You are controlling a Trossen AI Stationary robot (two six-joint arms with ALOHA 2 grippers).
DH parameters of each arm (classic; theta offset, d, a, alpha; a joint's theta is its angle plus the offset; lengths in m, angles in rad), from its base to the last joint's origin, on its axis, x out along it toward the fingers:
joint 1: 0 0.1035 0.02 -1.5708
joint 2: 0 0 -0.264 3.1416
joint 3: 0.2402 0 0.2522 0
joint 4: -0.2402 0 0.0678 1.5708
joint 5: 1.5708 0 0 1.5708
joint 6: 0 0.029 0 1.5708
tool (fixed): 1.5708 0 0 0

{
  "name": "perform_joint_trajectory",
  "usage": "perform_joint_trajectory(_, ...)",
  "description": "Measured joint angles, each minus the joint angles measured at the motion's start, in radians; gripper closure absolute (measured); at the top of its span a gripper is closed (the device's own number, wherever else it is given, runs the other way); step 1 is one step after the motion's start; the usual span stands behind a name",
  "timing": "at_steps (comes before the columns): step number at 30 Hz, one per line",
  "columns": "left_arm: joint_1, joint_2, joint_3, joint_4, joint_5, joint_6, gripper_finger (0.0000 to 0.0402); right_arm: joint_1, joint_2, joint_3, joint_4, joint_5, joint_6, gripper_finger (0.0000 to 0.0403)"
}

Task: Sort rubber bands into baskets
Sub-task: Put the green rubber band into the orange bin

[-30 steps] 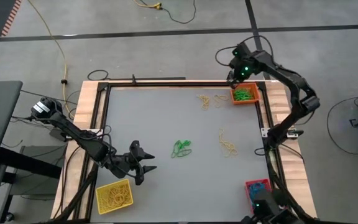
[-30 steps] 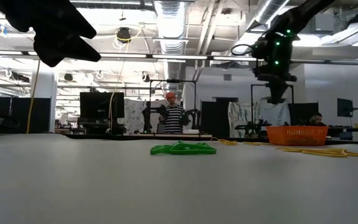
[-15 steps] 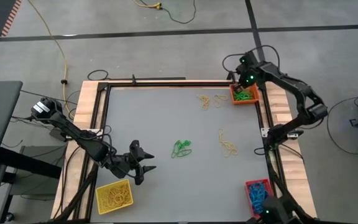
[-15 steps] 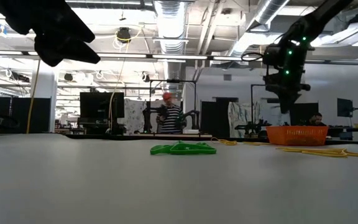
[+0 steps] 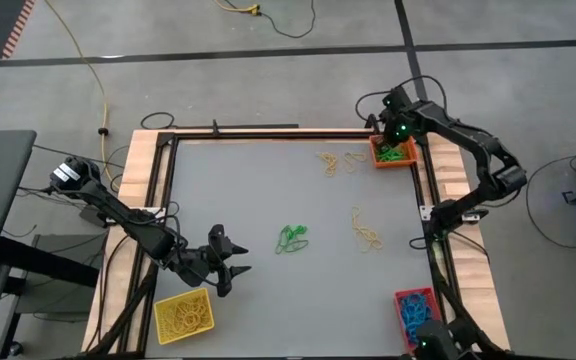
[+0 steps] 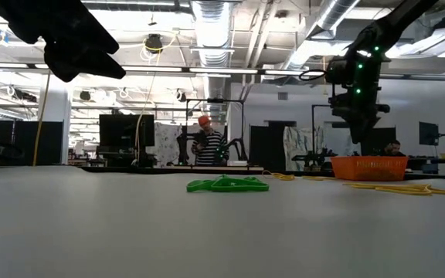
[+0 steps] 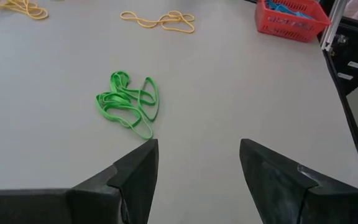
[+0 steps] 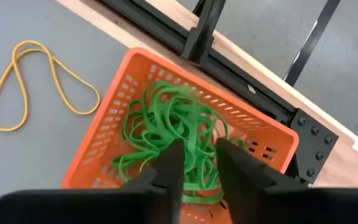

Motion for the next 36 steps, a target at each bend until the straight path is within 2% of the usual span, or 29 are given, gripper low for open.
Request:
perform_joint_trajectory(6,0.000,0.000,0.000,0.000,0.000,0.000,0.0187,0.015,-0.003,0.000,-0.005,0.000,0.033,0.0176)
perform_joint_trajectory(10,0.000,0.000,0.000,0.000,0.000,0.016,0.0187,0.059,-0.019,0.000,-0.010,-0.001,0.051,0.0147)
perform_joint_trajectory(15,0.010,0.039,0.000,0.022,0.008,0.056,0.0187,0.164,-0.041,0.000,-0.022,-0.005,0.076,0.0143)
perform_joint_trajectory(21,0.067,0.183,0.001,0.129,0.087,0.110,0.0187,0.334,-0.046,0.000,-0.039,-0.015,0.131,0.0143)
perform_joint_trajectory(26,0.125,0.272,0.001,0.180,0.108,0.124,0.0187,0.505,-0.046,0.000,-0.037,-0.028,0.199,0.0143)
perform_joint_trajectory(31,0.192,0.349,0.013,0.192,0.215,0.149,0.0187,0.694,-0.045,0.000,-0.019,-0.029,0.270,0.0143)
perform_joint_trajectory(36,0.239,0.439,0.060,0.191,0.245,0.211,0.0187,0.887,-0.045,0.000,0.020,-0.023,0.348,0.0143)
